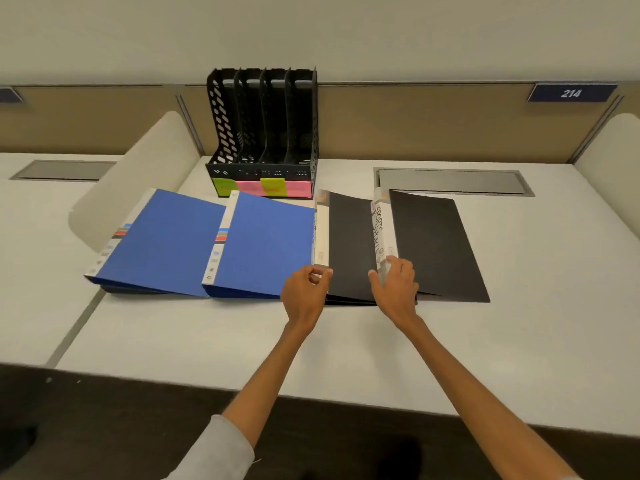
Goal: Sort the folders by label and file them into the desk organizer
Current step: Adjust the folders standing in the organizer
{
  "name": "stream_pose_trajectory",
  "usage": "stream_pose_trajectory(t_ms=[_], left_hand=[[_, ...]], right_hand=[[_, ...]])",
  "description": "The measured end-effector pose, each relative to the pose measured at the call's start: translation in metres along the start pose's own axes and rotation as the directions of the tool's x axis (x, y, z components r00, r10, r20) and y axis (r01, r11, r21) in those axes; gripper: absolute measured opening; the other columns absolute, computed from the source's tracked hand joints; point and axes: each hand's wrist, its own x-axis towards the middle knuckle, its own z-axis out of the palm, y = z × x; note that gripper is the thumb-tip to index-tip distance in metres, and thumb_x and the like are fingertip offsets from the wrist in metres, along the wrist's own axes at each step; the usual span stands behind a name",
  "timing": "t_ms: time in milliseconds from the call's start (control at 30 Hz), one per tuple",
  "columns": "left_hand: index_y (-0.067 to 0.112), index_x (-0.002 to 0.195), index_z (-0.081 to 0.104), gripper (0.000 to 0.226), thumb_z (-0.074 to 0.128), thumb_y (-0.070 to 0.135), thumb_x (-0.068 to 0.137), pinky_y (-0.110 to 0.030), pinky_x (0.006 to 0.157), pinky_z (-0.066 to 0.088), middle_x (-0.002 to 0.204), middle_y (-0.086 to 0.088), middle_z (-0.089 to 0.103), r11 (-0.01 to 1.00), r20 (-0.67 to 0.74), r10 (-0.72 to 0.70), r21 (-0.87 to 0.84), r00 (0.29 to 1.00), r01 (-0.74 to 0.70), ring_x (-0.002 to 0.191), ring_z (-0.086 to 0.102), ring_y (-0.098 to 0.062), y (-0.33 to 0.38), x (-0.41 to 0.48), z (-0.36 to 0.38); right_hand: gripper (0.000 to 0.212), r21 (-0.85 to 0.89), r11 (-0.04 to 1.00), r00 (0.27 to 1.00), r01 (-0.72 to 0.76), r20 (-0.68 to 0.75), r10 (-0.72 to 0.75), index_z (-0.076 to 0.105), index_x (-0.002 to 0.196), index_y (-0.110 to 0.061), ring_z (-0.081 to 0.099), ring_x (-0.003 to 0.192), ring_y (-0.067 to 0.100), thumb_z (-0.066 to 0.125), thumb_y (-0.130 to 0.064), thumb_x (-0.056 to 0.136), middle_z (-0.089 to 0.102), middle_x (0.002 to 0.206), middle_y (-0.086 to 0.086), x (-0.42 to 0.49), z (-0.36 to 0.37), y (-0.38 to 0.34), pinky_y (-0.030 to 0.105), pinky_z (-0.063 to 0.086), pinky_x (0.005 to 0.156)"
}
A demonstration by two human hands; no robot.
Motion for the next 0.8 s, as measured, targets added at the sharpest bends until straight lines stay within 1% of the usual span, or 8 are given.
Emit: stream_pose_trajectory(t_ms=[33,67,167,267,367,500,700,800], left_hand=[[0.021,0.094,0.07,0.029,0.065,0.05,0.088,-0.015,0.058,0.043,0.082,0.009,0.07,1.0,-0.03,-0.004,0.009,1.0,0.004,0.073,0.064,-0.007,-0.008,-0.002,-0.012],[0.021,0.099,0.069,0.032,0.066,0.051,0.087,-0.015,0.061,0.042,0.09,0.008,0.07,1.0,-0.05,-0.013,0.003,0.999,0.013,0.079,0.063,-0.006,-0.016,-0.004,-0.023],[0.019,0.116,0.06,0.044,0.071,0.047,0.084,-0.024,0.08,0.046,0.115,0.006,0.064,0.998,-0.07,-0.029,-0.057,0.997,0.025,0.103,0.059,-0.009,-0.043,-0.008,-0.056],[0.016,0.125,0.054,0.051,0.074,0.04,0.084,-0.032,0.09,0.048,0.127,0.0,0.056,0.997,-0.101,-0.04,-0.065,0.994,0.033,0.114,0.054,-0.015,-0.066,-0.013,-0.089],[0.015,0.126,0.054,0.049,0.073,0.035,0.085,-0.035,0.094,0.047,0.127,-0.002,0.056,0.996,-0.146,-0.07,-0.072,0.987,0.06,0.116,0.055,-0.019,-0.087,-0.022,-0.115],[0.016,0.129,0.051,0.049,0.07,0.032,0.087,-0.029,0.096,0.044,0.132,-0.003,0.055,0.992,-0.176,-0.122,-0.063,0.977,0.113,0.121,0.053,-0.019,-0.105,-0.03,-0.136],[0.016,0.13,0.052,0.046,0.069,0.029,0.089,-0.029,0.097,0.045,0.133,-0.003,0.055,0.987,-0.226,-0.159,-0.062,0.961,0.149,0.122,0.053,-0.019,-0.119,-0.035,-0.153],[0.017,0.128,0.053,0.043,0.069,0.025,0.089,-0.025,0.095,0.043,0.132,-0.003,0.055,0.984,-0.256,-0.178,-0.049,0.95,0.171,0.12,0.054,-0.018,-0.124,-0.025,-0.166]], right_hand=[[0.05,0.01,1.0,1.0,0.023,0.006,-0.023,0.044,0.135,-0.011,0.044,0.125,0.03,0.056,-0.038,0.095,0.042,0.138,0.014,-0.008,0.006,-0.01,0.044,0.041,0.096],[0.05,0.023,0.999,0.999,0.048,0.012,-0.049,0.044,0.136,-0.011,0.042,0.128,0.031,0.056,-0.038,0.095,0.042,0.139,0.014,-0.015,0.011,-0.02,0.046,0.041,0.098],[0.051,0.047,0.989,0.989,0.141,0.045,-0.143,0.044,0.137,-0.01,0.04,0.13,0.029,0.056,-0.037,0.095,0.043,0.139,0.013,-0.031,0.027,-0.051,0.048,0.037,0.101],[0.049,0.062,0.981,0.978,0.182,0.089,-0.187,0.045,0.136,-0.012,0.042,0.126,0.028,0.055,-0.038,0.095,0.043,0.138,0.01,-0.046,0.043,-0.078,0.047,0.035,0.101],[0.046,0.099,0.973,0.969,0.208,0.116,-0.219,0.046,0.133,-0.014,0.044,0.123,0.029,0.055,-0.038,0.095,0.045,0.135,0.01,-0.061,0.056,-0.099,0.047,0.035,0.099],[0.048,0.128,0.959,0.946,0.254,0.176,-0.274,0.046,0.136,-0.014,0.041,0.13,0.026,0.054,-0.039,0.096,0.044,0.14,0.009,-0.078,0.074,-0.122,0.047,0.031,0.105],[0.047,0.148,0.938,0.91,0.315,0.234,-0.343,0.049,0.133,-0.012,0.042,0.129,0.026,0.057,-0.038,0.095,0.046,0.137,0.01,-0.089,0.098,-0.153,0.045,0.034,0.105],[0.044,0.166,0.929,0.896,0.332,0.254,-0.365,0.05,0.132,-0.014,0.043,0.127,0.025,0.056,-0.038,0.095,0.045,0.136,0.008,-0.087,0.11,-0.169,0.047,0.032,0.104]])
